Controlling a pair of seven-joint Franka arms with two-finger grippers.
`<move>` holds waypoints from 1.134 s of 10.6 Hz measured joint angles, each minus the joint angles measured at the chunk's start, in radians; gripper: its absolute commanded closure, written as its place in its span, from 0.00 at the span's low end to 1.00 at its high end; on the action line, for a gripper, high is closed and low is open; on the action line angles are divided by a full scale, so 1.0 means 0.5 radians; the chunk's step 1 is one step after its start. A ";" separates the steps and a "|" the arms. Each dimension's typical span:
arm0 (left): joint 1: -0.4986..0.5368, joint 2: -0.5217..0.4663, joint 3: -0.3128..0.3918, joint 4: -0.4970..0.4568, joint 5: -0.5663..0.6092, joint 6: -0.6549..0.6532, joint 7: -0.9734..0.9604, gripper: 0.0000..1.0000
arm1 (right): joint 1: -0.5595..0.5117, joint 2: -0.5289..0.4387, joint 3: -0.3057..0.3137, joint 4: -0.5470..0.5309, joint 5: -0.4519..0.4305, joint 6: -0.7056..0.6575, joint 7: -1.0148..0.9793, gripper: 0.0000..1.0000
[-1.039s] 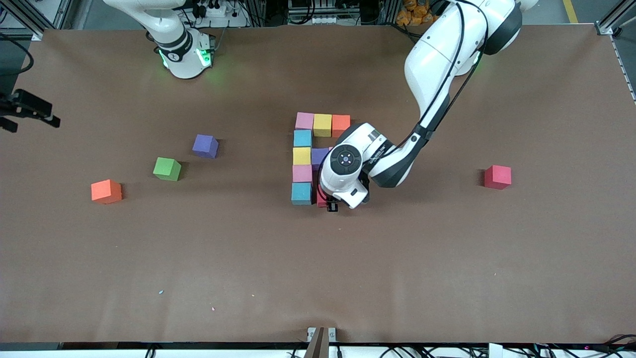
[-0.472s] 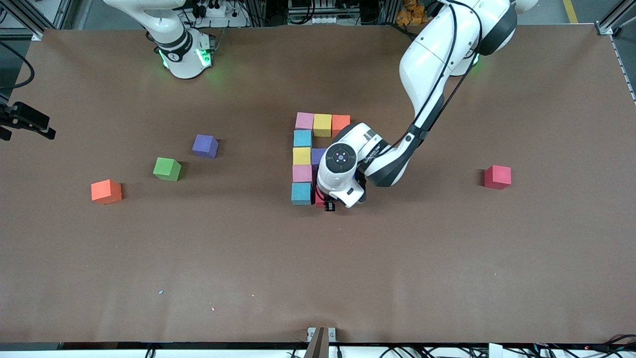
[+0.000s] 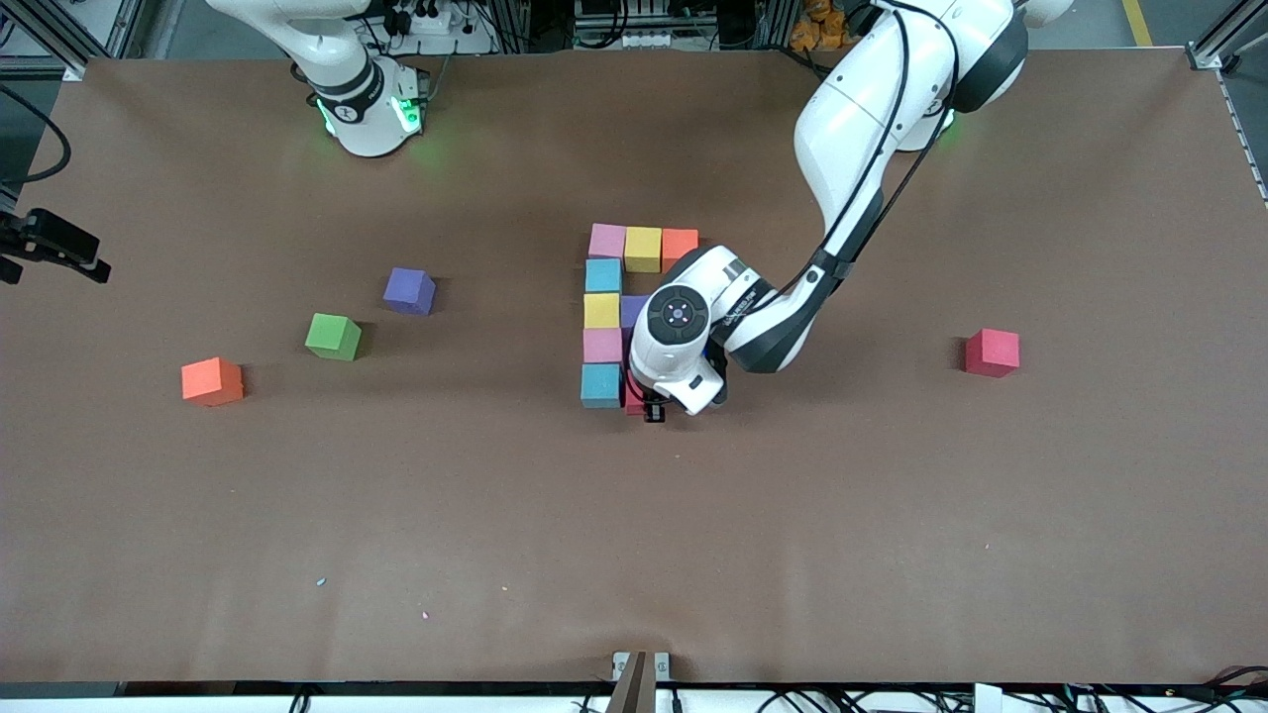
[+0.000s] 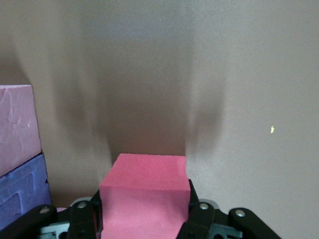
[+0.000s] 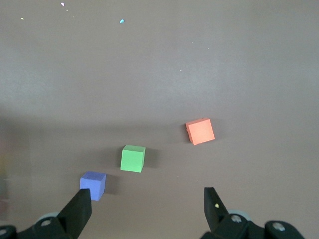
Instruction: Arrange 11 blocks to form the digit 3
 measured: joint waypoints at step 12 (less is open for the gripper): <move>-0.013 -0.048 -0.008 0.071 0.000 0.002 0.014 0.00 | 0.093 0.099 0.022 0.001 -0.001 0.081 -0.026 0.00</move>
